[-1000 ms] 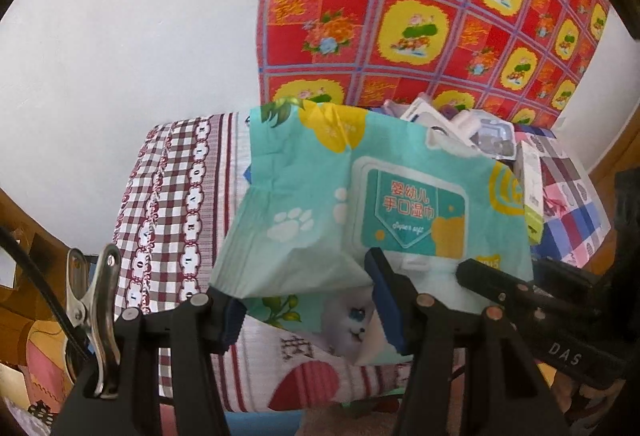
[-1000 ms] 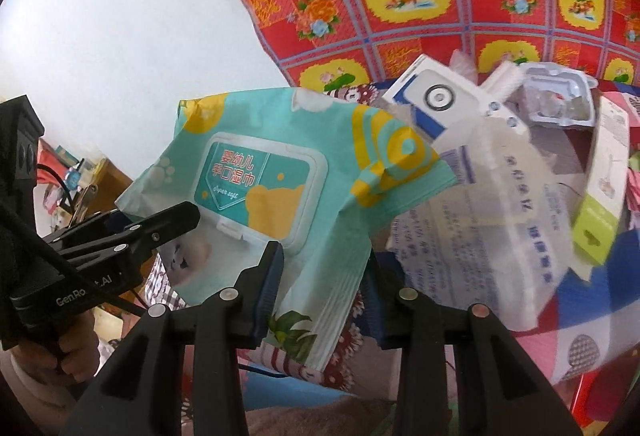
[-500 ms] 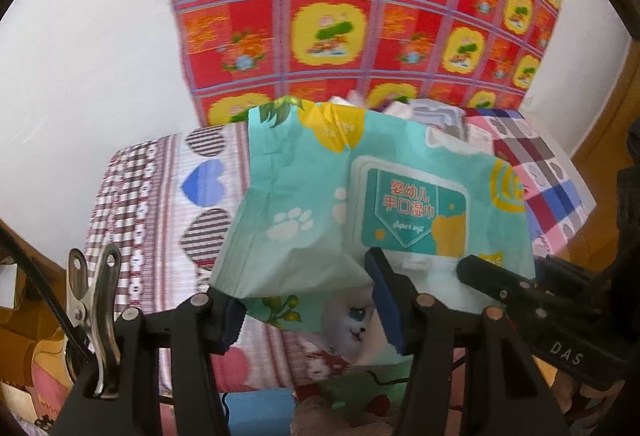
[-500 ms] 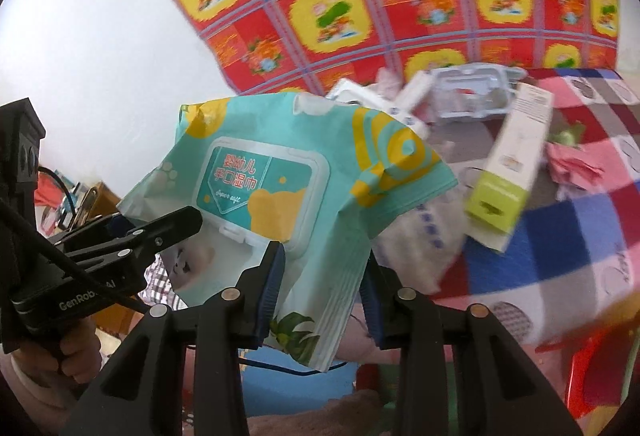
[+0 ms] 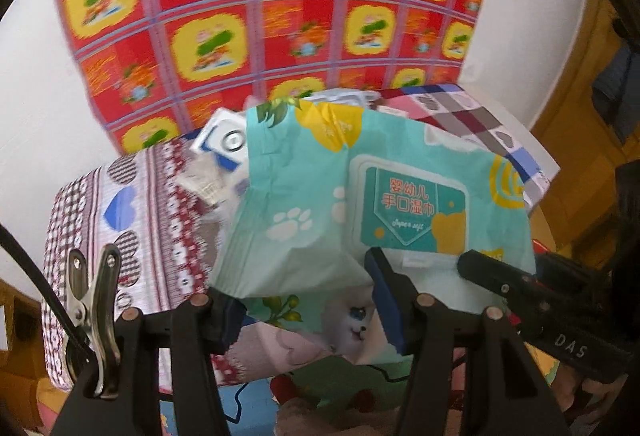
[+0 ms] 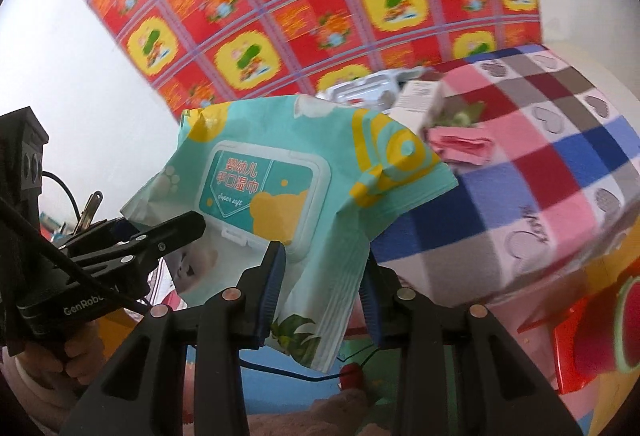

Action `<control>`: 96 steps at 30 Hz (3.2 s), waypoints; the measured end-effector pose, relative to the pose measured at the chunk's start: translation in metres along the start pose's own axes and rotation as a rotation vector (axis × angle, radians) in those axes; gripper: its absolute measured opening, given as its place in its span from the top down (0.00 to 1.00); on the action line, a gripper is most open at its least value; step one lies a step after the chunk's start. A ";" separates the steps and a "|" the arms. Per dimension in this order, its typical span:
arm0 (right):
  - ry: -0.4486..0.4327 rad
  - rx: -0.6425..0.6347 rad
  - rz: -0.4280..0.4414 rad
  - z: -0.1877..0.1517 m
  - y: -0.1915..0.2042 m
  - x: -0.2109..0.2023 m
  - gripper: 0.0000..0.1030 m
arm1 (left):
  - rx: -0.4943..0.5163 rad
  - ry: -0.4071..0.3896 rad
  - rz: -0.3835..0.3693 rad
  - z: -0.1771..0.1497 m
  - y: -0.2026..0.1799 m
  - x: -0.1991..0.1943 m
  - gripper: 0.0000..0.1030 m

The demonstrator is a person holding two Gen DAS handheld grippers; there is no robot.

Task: Collect trash
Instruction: 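Carry the wet-wipes pack with the right gripper over to the red bucket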

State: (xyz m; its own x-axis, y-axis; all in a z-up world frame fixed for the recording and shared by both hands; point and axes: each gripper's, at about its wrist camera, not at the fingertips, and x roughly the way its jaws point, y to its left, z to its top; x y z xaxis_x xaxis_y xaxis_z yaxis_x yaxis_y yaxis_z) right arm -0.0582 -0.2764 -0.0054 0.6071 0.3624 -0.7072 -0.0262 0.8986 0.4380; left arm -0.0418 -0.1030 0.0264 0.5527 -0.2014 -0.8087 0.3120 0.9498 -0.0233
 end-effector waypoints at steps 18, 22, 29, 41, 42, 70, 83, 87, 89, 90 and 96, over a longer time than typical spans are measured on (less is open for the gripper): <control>-0.076 0.104 -0.111 -0.016 -0.079 -0.063 0.65 | 0.128 -0.005 -0.096 0.011 -0.105 0.013 0.43; -0.093 0.142 -0.138 -0.019 -0.092 -0.075 0.65 | 0.173 -0.009 -0.118 0.012 -0.122 0.015 0.44; -0.136 0.212 -0.217 -0.020 -0.108 -0.091 0.65 | 0.259 -0.013 -0.190 0.023 -0.149 0.026 0.44; -0.224 0.330 -0.370 -0.016 -0.130 -0.107 0.65 | 0.417 -0.033 -0.348 0.050 -0.190 0.052 0.44; -0.231 0.348 -0.380 -0.016 -0.132 -0.108 0.65 | 0.429 -0.033 -0.356 0.052 -0.193 0.054 0.44; -0.264 0.450 -0.466 -0.029 -0.178 -0.134 0.65 | 0.544 -0.010 -0.435 0.059 -0.263 0.074 0.44; -0.276 0.516 -0.473 -0.054 -0.216 -0.162 0.65 | 0.604 0.005 -0.440 0.040 -0.316 0.072 0.44; -0.282 0.540 -0.480 -0.061 -0.228 -0.171 0.65 | 0.625 0.010 -0.448 0.034 -0.332 0.073 0.44; -0.284 0.554 -0.486 -0.065 -0.234 -0.176 0.65 | 0.638 0.013 -0.454 0.031 -0.342 0.074 0.44; -0.285 0.559 -0.490 -0.067 -0.237 -0.178 0.65 | 0.644 0.015 -0.457 0.030 -0.346 0.075 0.44; -0.288 0.597 -0.517 -0.080 -0.257 -0.192 0.65 | 0.678 0.027 -0.481 0.022 -0.375 0.079 0.44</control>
State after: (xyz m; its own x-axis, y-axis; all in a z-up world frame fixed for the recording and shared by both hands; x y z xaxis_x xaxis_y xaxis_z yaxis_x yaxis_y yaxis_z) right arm -0.2316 -0.5574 -0.0262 0.6083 -0.2086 -0.7658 0.6862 0.6231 0.3753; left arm -0.0981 -0.4807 -0.0162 0.2239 -0.5344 -0.8150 0.9122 0.4093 -0.0177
